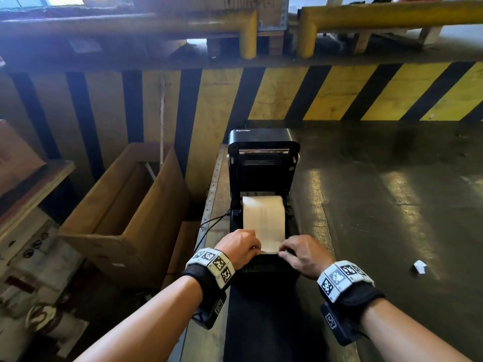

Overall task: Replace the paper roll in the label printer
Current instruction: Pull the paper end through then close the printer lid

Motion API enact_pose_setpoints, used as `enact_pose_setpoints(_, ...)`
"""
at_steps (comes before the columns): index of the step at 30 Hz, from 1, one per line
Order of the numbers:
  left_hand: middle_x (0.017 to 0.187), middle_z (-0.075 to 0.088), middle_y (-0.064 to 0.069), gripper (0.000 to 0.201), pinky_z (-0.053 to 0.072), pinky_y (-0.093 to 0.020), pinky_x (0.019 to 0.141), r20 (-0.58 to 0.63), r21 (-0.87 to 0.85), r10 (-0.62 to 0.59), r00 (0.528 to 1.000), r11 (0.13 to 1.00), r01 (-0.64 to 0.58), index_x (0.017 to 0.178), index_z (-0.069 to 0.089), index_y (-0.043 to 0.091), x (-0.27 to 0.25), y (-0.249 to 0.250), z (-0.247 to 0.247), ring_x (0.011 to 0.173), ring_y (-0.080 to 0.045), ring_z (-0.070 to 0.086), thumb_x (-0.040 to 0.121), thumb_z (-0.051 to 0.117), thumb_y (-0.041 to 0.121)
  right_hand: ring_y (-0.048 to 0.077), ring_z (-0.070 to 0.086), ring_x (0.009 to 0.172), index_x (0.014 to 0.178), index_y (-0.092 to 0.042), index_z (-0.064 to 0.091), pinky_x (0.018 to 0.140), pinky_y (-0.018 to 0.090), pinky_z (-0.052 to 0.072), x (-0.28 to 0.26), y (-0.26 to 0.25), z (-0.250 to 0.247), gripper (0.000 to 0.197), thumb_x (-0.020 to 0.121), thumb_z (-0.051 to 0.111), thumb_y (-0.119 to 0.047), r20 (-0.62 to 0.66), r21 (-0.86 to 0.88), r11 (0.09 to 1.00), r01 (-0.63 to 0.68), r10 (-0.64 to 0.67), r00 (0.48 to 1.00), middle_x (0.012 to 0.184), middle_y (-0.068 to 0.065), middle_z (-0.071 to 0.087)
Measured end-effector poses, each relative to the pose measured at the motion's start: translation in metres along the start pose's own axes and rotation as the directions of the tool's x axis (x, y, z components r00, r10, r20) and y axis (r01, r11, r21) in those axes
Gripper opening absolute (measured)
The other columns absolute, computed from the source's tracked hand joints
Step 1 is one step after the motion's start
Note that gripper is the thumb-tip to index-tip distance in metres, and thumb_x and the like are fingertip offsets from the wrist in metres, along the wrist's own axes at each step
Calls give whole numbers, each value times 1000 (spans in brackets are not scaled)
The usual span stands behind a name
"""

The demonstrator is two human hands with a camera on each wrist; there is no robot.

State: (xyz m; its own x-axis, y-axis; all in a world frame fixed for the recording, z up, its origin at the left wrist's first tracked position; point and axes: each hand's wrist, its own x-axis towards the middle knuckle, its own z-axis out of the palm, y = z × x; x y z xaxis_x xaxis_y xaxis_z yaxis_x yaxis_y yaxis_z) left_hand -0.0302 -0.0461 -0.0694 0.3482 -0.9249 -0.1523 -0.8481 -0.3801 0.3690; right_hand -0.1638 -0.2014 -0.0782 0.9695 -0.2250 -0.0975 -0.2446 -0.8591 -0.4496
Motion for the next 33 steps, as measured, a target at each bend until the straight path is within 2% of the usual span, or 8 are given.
enact_pose_setpoints(3, 105, 62, -8, 26, 51, -38, 86, 3, -21, -3, 1000, 1000, 3, 104, 70, 11, -5, 1, 1, 98, -24, 59, 93, 52, 27, 10, 54, 78, 94, -13, 68, 70, 21, 42, -6, 4, 0, 23, 83, 61, -33, -1, 23, 1000, -3, 3, 1000, 95, 4, 69)
enact_pose_setpoints(7, 106, 60, -5, 26, 50, -34, 85, 5, -25, -17, 1000, 1000, 17, 106, 68, 13, -13, 6, 3, 97, -21, 57, 92, 54, 31, 9, 54, 76, 91, -12, 69, 68, 21, 41, -13, 2, 2, 20, 85, 60, -29, -27, 47, 999, -4, 5, 1000, 92, 3, 69)
enact_pose_setpoints(11, 106, 57, -2, 29, 45, -28, 77, -45, 11, -23, 999, 1000, 24, 103, 65, 17, -22, 6, 5, 93, -19, 56, 83, 67, 37, 11, 56, 75, 90, -11, 71, 66, 19, 42, -22, -2, 0, 22, 87, 57, -28, -46, 84, 996, -9, 13, 999, 88, 5, 69)
enact_pose_setpoints(14, 105, 59, 0, 22, 43, -25, 74, -114, 49, -6, 994, 999, 12, 99, 65, 17, -29, 6, 8, 87, -17, 55, 82, 67, 33, 13, 57, 77, 92, -11, 72, 68, 21, 45, -30, -8, -1, 23, 87, 57, -28, -39, 66, 998, -21, 24, 999, 90, 4, 69)
enact_pose_setpoints(16, 103, 61, 0, 17, 46, -27, 74, -133, 57, 12, 991, 998, -5, 97, 66, 17, -34, 8, 8, 88, -19, 59, 86, 62, 29, 15, 59, 81, 94, -13, 72, 74, 29, 50, -35, -12, -1, 23, 87, 57, -29, -31, 46, 998, -44, 45, 999, 92, 3, 68)
enact_pose_setpoints(19, 102, 65, -2, 20, 52, -33, 80, -123, 58, 26, 992, 998, -19, 99, 68, 15, -44, 13, 8, 93, -21, 61, 88, 57, 28, 18, 61, 84, 92, -14, 72, 77, 35, 52, -44, -14, 1, 23, 85, 57, -31, -30, 41, 997, -64, 65, 997, 92, 5, 69)
enact_pose_setpoints(25, 104, 68, -5, 24, 51, -34, 86, -89, 75, 31, 996, 997, -24, 101, 71, 13, -62, 26, 11, 98, -22, 61, 90, 56, 28, 20, 61, 89, 93, -15, 70, 79, 35, 51, -64, -20, 4, 23, 86, 55, -30, 3, 6, 998, -67, 67, 998, 97, 5, 68)
enact_pose_setpoints(33, 101, 72, -6, 22, 54, -35, 85, -66, 106, -147, 987, 982, 153, 98, 73, 18, -82, 52, 19, 96, -24, 64, 88, 56, 29, 21, 60, 92, 95, -15, 69, 80, 34, 49, -82, -21, 6, 23, 86, 55, -31, 50, 21, 999, -38, 37, 998, 99, 5, 67)
